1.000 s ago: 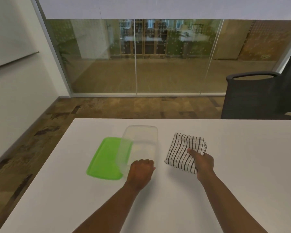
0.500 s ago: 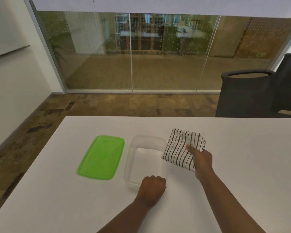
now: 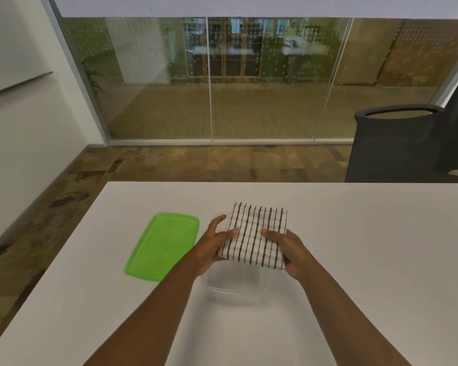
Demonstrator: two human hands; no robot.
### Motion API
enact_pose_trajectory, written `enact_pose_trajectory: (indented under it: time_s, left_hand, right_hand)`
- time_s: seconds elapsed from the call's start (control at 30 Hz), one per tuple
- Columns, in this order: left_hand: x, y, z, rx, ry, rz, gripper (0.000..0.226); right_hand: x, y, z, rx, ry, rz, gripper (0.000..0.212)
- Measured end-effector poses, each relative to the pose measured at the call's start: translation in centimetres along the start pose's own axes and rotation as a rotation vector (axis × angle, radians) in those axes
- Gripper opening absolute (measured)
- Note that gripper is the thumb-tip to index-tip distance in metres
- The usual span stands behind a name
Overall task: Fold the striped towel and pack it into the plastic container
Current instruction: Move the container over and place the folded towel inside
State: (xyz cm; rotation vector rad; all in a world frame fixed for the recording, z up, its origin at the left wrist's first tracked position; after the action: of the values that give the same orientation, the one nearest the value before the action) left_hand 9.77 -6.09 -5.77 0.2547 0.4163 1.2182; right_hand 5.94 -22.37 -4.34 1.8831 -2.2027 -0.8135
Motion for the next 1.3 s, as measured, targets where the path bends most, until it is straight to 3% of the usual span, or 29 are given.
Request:
enact_pose_trajectory:
  time_s: [0.1, 0.17, 0.27, 0.37, 0.53, 0.67, 0.9, 1.0, 1.07, 1.13, 1.2, 1.3]
  left_hand:
    - [0.8, 0.2, 1.1, -0.17, -0.138, 0.06, 0.062]
    - [0.6, 0.2, 1.1, -0.261, -0.366, 0.066, 0.058]
    - [0.2, -0.2, 0.5, -0.318, -0.783, 0.176, 0.049]
    - [0.2, -0.1, -0.5, -0.265, -0.851, 0.357, 0.047]
    - [0.1, -0.9, -2.9, -0.059, -0.921, 0.45, 0.036]
    - [0.2, -1.7, -3.9, -0.027, -1.005, 0.406, 0.036]
    - [-0.3, -2.0, -4.8, 0.088, -1.349, 0.324, 0.036]
    - [-0.8, -2.0, -3.8, 0.082, -1.457, 0.338, 0.038]
    - [-1.1, -2.1, -2.0, -0.049, -1.459, 0.374, 0.038]
    - [-0.5, -1.7, 0.6, -0.256, -1.345, 0.475, 0.039]
    - [1.8, -0.9, 2.7, -0.392, -1.163, 0.65, 0.036]
    - [6.1, 0.0, 2.3, -0.303, -1.036, 0.805, 0.031]
  right_hand:
    - [-0.5, -0.9, 0.1, 0.001, -0.028, -0.01, 0.076]
    - [-0.8, -1.2, 0.0, 0.054, 0.155, 0.017, 0.089]
    - [-1.7, -1.3, -0.4, 0.202, 0.545, 0.079, 0.083]
    - [-2.4, -1.6, -0.4, 0.291, 0.833, 0.189, 0.077]
    - [-3.6, -2.9, 1.4, 0.236, 1.009, 0.17, 0.055]
    - [-4.8, -3.7, 2.8, 0.264, 1.311, 0.093, 0.07]
    - [-4.8, -4.5, 4.2, 0.202, 1.531, 0.081, 0.065]
    - [-4.9, -4.2, 2.7, 0.327, 1.549, 0.154, 0.049]
    - [-4.4, -3.7, 1.3, 0.446, 1.501, 0.245, 0.036]
    - [-3.0, -3.3, 0.2, 0.542, 1.424, 0.37, 0.035]
    - [-1.1, -3.1, -0.1, 0.516, 1.335, 0.472, 0.037]
    - [0.9, -3.1, 1.3, 0.295, 1.157, 0.503, 0.044]
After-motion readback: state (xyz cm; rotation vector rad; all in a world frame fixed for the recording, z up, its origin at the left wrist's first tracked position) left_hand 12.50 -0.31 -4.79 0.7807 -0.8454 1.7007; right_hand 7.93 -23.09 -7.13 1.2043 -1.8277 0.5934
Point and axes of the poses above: each hand's wrist, its own y-axis away from the middle knuckle, its own x-axis out of the back of the hand, z = x × y, the point moved 7 cm from there along -y, towards the middle knuckle
